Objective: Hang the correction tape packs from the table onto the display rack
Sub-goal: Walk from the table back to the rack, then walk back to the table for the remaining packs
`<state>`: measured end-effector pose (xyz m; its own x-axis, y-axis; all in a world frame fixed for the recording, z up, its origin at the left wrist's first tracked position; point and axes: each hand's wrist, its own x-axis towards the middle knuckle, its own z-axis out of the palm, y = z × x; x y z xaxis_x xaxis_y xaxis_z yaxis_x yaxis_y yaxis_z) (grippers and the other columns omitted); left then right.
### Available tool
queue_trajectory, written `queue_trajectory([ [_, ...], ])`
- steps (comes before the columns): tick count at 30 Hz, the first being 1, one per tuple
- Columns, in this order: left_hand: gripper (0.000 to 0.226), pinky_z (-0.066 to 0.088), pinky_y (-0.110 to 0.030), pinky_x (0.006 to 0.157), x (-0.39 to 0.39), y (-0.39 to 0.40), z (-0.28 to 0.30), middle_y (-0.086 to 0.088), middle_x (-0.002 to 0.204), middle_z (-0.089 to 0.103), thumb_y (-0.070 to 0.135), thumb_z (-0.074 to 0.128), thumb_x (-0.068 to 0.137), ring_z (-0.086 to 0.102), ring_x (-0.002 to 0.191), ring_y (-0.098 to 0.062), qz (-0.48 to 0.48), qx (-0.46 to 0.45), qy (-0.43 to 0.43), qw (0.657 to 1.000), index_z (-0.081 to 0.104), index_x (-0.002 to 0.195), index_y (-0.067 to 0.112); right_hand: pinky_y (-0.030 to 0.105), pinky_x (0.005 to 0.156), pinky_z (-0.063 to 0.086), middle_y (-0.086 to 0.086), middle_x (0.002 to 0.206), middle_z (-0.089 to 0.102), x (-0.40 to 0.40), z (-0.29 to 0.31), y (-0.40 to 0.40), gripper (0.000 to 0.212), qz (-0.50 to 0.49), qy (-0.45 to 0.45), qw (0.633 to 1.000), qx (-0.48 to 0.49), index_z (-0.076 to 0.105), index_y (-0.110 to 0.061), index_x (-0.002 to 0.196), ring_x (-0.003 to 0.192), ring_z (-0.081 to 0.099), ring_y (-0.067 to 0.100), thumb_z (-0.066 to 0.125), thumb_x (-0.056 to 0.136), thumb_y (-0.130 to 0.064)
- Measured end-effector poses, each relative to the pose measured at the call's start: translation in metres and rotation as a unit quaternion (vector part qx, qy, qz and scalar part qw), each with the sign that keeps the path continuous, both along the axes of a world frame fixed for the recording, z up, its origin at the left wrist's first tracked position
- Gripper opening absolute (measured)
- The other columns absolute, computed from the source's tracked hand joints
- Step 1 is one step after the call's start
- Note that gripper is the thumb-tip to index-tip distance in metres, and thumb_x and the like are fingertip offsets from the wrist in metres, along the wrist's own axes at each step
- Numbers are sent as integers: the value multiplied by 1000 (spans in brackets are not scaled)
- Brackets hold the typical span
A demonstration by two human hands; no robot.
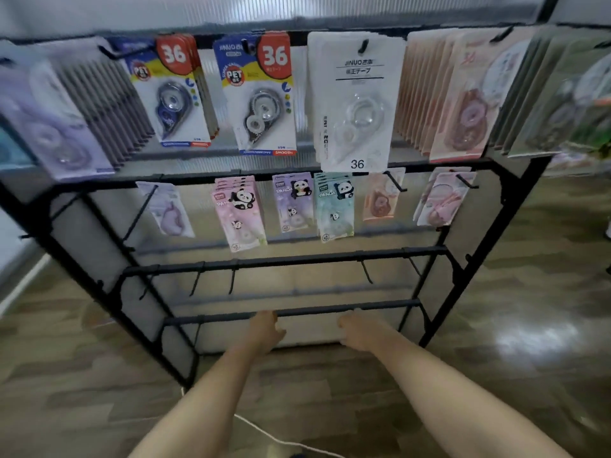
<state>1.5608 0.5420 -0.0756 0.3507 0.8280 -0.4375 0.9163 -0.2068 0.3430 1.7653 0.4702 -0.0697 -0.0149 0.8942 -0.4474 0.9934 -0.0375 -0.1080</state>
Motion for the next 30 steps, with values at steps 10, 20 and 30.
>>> queue_trajectory([
  [10, 43, 34, -43, 103, -163, -51, 95, -11, 138, 46, 35, 43, 98, 39, 128, -31, 72, 190, 243, 949, 46, 134, 12, 39, 95, 42, 13, 132, 49, -203, 79, 46, 34, 265, -44, 951, 152, 47, -8, 129, 120, 47, 30, 45, 96, -13],
  [20, 49, 33, -42, 103, -429, -168, 157, -14, 142, 41, 37, 44, 98, 37, 132, -31, 281, 172, 320, 888, 40, 137, 8, 40, 100, 36, 15, 137, 43, -520, 119, -16, 43, 466, 5, 853, 234, 37, -5, 136, 127, 38, 31, 46, 95, -15],
  [30, 46, 32, -44, 106, -688, -363, 139, -14, 141, 42, 33, 46, 99, 37, 131, -32, 511, 69, 317, 796, 40, 137, 8, 44, 105, 33, 16, 146, 35, -816, 111, -167, 48, 657, 31, 727, 199, 30, -3, 142, 134, 32, 33, 41, 96, -11],
])
